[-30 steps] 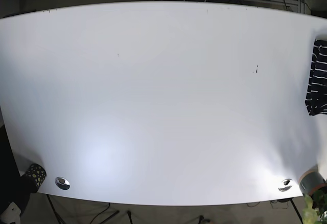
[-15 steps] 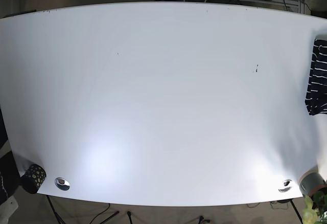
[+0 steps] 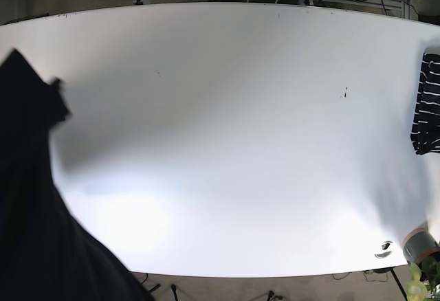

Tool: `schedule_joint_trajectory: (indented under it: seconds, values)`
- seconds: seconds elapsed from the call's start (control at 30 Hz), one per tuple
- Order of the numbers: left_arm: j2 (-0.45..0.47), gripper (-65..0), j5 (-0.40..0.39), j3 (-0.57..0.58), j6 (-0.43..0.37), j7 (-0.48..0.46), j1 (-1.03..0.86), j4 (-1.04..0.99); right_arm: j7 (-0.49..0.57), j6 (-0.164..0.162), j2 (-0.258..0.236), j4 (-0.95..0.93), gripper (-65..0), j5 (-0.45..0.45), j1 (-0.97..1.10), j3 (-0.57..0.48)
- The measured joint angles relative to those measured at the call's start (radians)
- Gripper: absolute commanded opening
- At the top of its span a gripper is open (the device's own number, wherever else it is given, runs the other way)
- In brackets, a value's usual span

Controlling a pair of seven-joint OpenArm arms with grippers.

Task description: Fold the T-shirt properly

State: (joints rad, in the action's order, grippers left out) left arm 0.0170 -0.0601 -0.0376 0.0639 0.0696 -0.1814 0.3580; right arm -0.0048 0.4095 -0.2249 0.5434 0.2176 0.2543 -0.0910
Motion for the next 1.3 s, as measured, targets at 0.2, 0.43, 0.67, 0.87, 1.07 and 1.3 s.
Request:
schedule_joint_trajectory:
  seconds: [0.2,0.43,0.67,0.87,1.07,1.3]
  values:
    - [-0.003,-3.1,0.000,0.002,0.000,0.005,0.011,-0.002,-0.005,-0.006,0.003,-0.064,-43.0,-0.002,-0.057,0.000]
    - [-0.002,-3.1,0.000,0.003,0.000,-0.010,0.058,-0.071,-0.003,-0.002,0.026,-0.069,-42.8,-0.001,-0.097,0.000]
    - [-0.003,-3.1,0.000,0.003,0.000,-0.007,0.068,-0.084,-0.003,-0.002,0.020,-0.069,-42.8,0.000,-0.106,0.000]
    - [-0.003,-3.1,0.000,0.003,0.000,-0.007,0.067,-0.084,-0.003,-0.002,0.021,-0.069,-42.8,0.000,-0.100,0.000]
    - [-0.003,-3.1,0.000,0.003,0.000,-0.007,0.066,-0.083,-0.003,-0.002,0.020,-0.069,-43.0,-0.001,-0.096,0.000]
    - [-0.003,-3.1,0.000,0.003,0.000,-0.007,0.064,-0.079,-0.003,-0.002,0.020,-0.069,-43.1,-0.001,-0.094,0.000]
